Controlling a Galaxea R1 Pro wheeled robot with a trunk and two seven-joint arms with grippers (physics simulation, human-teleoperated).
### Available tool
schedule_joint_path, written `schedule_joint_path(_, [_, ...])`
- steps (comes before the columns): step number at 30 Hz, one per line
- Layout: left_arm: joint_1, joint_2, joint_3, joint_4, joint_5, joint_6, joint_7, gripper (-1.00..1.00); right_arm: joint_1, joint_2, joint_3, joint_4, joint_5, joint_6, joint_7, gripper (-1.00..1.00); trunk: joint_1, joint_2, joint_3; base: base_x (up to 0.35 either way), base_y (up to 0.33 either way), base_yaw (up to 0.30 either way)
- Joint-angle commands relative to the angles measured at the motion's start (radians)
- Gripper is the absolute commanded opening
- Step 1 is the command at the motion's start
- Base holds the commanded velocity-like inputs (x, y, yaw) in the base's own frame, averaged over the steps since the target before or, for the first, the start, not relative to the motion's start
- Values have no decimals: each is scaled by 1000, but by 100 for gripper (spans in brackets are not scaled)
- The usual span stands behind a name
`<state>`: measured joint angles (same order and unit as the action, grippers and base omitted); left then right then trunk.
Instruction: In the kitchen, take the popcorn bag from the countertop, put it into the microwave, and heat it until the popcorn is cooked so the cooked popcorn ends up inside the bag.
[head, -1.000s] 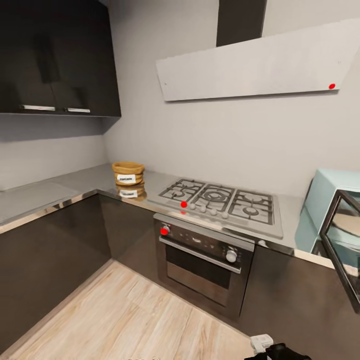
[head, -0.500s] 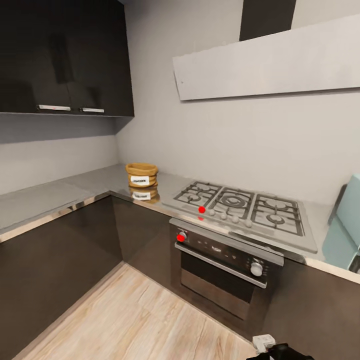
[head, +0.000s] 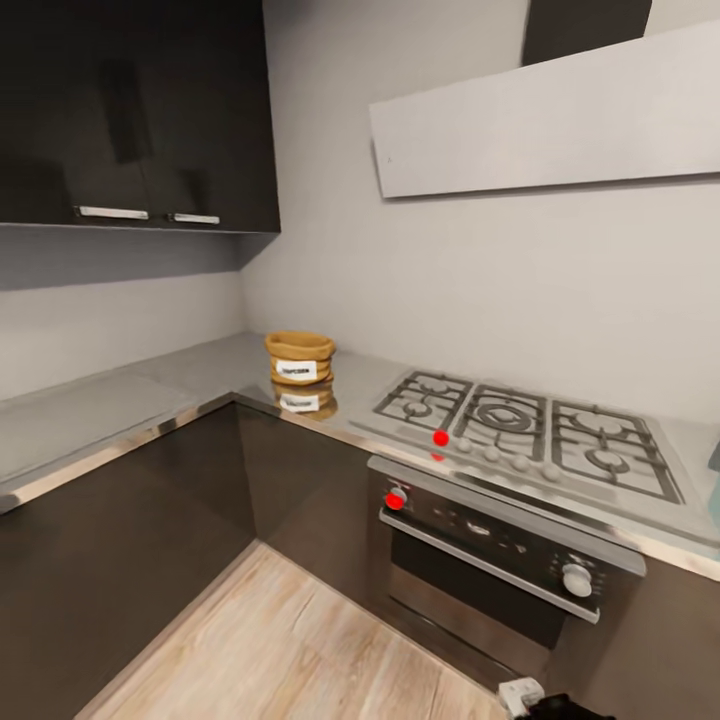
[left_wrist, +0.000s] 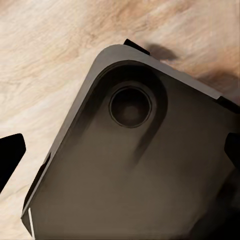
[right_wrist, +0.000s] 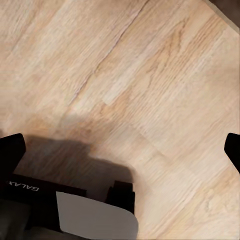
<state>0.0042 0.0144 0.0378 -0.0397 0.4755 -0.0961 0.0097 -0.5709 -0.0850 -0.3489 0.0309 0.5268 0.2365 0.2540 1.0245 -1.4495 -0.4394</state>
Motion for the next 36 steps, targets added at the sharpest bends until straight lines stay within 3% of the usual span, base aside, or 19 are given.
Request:
schedule_joint_path(1, [0,0,4,-2,-2,0,1,100,-2,0,-9,1,9,1,1,100,1,0,-1,266,235,0])
schedule_joint_path(3, [0,-1,3,-2,-2,1,1,100,2,3,-10,1,7,-2,-3,100,1,0,-1,269,235,0])
schedule_joint_path(7, [0,-2,1,-3,-6,8,1,100,104,0,-10,1,5,-81,-7,100,1,0,-1,291,203,0])
schedule_joint_path(9, [0,-2,0,-3,-9,10,1,100,120,-1,-9,1,4,-107,-8,100,1,0,-1,309,147,0])
schedule_joint_path(32, [0,-2,-4,-3,-12,10,1,100,129,10,-8,1,8,-122,-9,100,1,0,-1,321,33,0])
schedule_joint_path(36, [0,-1,-4,-3,-12,10,1,100,140,18,-7,2,63,-123,-9,100,1,0,-1,322,105,0])
